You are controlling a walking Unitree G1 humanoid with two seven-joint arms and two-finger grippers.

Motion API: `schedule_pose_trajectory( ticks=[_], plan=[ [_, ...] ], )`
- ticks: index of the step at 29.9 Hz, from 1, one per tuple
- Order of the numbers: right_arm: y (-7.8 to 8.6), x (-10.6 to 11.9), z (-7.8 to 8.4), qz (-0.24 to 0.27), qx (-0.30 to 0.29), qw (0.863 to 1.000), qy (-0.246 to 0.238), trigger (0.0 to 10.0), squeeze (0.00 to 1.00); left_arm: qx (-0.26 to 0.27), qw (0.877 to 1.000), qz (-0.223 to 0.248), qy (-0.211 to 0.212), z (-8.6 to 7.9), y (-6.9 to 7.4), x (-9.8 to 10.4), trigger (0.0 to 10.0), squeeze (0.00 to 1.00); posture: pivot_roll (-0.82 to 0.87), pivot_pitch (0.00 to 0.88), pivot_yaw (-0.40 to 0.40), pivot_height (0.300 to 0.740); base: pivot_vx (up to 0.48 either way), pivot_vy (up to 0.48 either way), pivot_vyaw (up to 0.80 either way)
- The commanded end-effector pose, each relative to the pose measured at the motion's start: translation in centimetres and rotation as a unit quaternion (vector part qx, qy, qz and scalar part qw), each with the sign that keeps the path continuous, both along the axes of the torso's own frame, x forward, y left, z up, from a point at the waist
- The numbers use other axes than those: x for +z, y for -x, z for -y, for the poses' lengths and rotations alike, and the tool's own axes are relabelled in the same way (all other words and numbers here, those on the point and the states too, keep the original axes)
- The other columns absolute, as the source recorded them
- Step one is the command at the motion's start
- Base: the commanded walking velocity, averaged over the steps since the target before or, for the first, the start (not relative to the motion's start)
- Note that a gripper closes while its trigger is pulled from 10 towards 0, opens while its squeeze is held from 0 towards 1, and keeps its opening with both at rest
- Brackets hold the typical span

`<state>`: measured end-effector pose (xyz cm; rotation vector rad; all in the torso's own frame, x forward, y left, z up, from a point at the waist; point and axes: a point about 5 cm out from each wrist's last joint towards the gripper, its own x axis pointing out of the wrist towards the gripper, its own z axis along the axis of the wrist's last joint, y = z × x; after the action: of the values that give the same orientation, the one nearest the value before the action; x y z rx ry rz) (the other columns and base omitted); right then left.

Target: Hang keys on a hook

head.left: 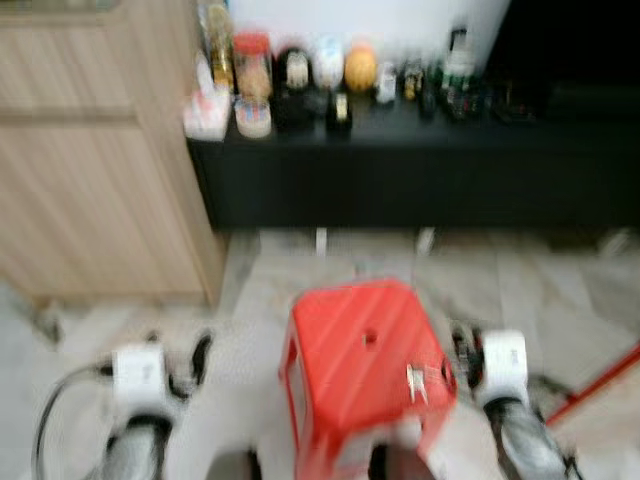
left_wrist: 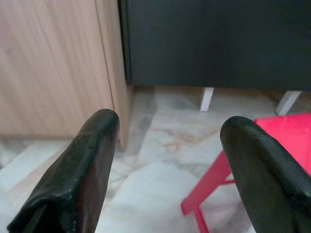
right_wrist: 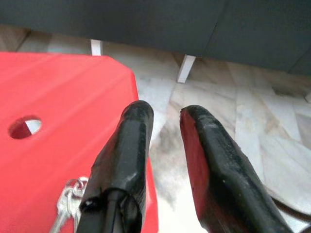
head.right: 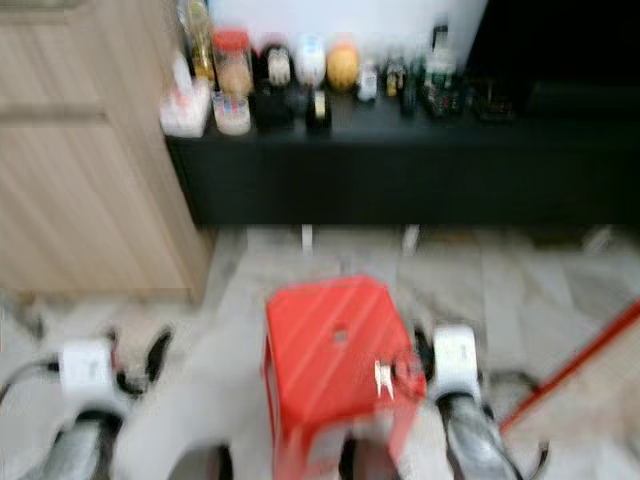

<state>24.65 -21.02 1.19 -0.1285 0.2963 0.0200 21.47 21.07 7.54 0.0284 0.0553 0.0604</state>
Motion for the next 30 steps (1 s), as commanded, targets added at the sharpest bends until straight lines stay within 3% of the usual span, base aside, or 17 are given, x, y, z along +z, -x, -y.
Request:
schedule_pose_trajectory(
  ticks=[1, 5, 12, 16, 21, 29, 30],
  plan=[
    [0.0, -0.1, -0.6, -0.002, 0.011, 1.000, 0.002, 10.0, 0.00, 0.012, 1.000, -0.006, -0.009, -0.8, 0.3, -0.1, 10.0, 0.00, 0.06, 0.082, -0.065, 0.608, 0.000, 0.000, 0.80],
    [0.2, -0.4, -0.2, -0.011, 0.000, 1.000, -0.002, 10.0, 0.00, 0.009, 1.000, -0.004, -0.008, -0.6, 0.2, 0.0, 10.0, 0.00, 0.06, 0.083, -0.064, 0.608, 0.000, 0.000, 0.68],
    [0.1, -1.0, 0.0, -0.033, 0.001, 0.999, 0.007, 10.0, 0.00, 0.005, 1.000, -0.005, -0.008, -0.5, 0.1, -0.1, 10.0, 0.00, 0.05, 0.084, -0.065, 0.608, 0.000, 0.000, 0.00],
    [0.5, -3.1, -0.2, -0.118, 0.005, 0.993, -0.010, 10.0, 0.00, 0.004, 1.000, -0.004, -0.007, -0.4, 0.0, -0.1, 10.0, 0.00, 0.05, 0.084, -0.063, 0.608, 0.000, 0.000, 0.00],
    [0.7, -4.6, -0.8, -0.160, 0.000, 0.987, -0.032, 10.0, 0.00, 0.003, 1.000, -0.004, -0.008, -0.4, -0.1, 0.0, 10.0, 0.00, 0.06, 0.087, -0.060, 0.608, 0.000, 0.000, 0.00],
    [-0.2, -4.6, -1.0, -0.171, -0.025, 0.983, -0.057, 10.0, 0.00, 0.004, 1.000, -0.003, -0.010, -0.6, 0.0, 0.1, 10.0, 0.00, 0.08, 0.096, -0.052, 0.608, 0.000, 0.000, 0.00],
    [-0.7, -4.4, -1.1, -0.169, -0.027, 0.983, -0.061, 10.0, 1.00, 0.002, 1.000, -0.002, -0.012, -0.6, 0.0, 0.2, 10.0, 0.00, 0.09, 0.102, -0.049, 0.608, 0.000, 0.000, 0.00]
  ],
)
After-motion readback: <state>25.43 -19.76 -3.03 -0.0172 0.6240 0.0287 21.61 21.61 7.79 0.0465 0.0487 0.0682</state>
